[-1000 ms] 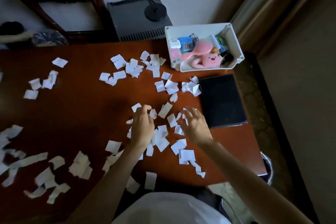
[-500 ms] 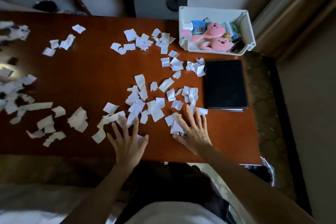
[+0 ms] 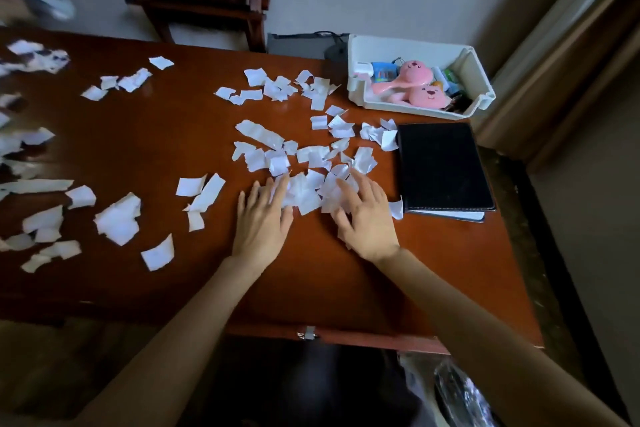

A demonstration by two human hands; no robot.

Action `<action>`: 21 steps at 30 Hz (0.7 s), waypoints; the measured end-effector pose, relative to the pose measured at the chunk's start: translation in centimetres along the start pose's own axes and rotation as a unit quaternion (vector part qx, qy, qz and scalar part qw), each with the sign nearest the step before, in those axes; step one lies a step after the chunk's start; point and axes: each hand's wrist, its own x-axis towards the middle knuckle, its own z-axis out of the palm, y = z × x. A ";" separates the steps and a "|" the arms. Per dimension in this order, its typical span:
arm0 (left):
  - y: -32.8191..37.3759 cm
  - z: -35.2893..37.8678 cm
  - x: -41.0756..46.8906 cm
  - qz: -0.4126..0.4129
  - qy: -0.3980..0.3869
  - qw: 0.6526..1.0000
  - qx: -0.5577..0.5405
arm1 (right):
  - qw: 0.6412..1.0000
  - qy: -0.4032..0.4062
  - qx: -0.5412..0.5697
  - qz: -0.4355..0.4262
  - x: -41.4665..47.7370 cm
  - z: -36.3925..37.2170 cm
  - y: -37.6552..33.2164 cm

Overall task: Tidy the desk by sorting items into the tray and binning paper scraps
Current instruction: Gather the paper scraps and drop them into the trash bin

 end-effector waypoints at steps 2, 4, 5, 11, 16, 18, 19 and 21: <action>0.2 0.1 -0.6 0.019 0.034 0.999 -0.010 | 1.000 -0.001 0.000 -0.007 -0.4 0.1 0.1; 0.4 0.4 -1.2 0.036 0.070 0.997 0.008 | 0.999 -0.049 -0.014 -0.012 -0.3 0.2 0.0; 0.5 0.6 -1.5 0.040 0.084 0.995 0.022 | 0.997 -0.069 -0.032 -0.015 -0.3 0.4 0.0; 1.1 0.4 -1.8 0.012 0.098 0.993 0.067 | 0.996 -0.010 -0.089 -0.023 -1.9 0.8 0.0; 1.7 0.0 -2.2 0.024 0.099 0.991 0.087 | 0.997 0.019 -0.072 -0.032 -2.6 0.2 -0.9; 1.8 0.1 -2.2 0.027 0.103 0.990 0.090 | 0.996 0.024 -0.078 -0.039 -2.7 0.1 -1.1; 1.8 0.1 -2.2 0.030 0.107 0.990 0.091 | 0.996 0.024 -0.074 -0.040 -2.8 0.0 -1.1; 1.9 0.0 -2.2 0.038 0.114 0.988 0.092 | 0.998 0.023 -0.055 -0.035 -2.8 -0.2 -1.0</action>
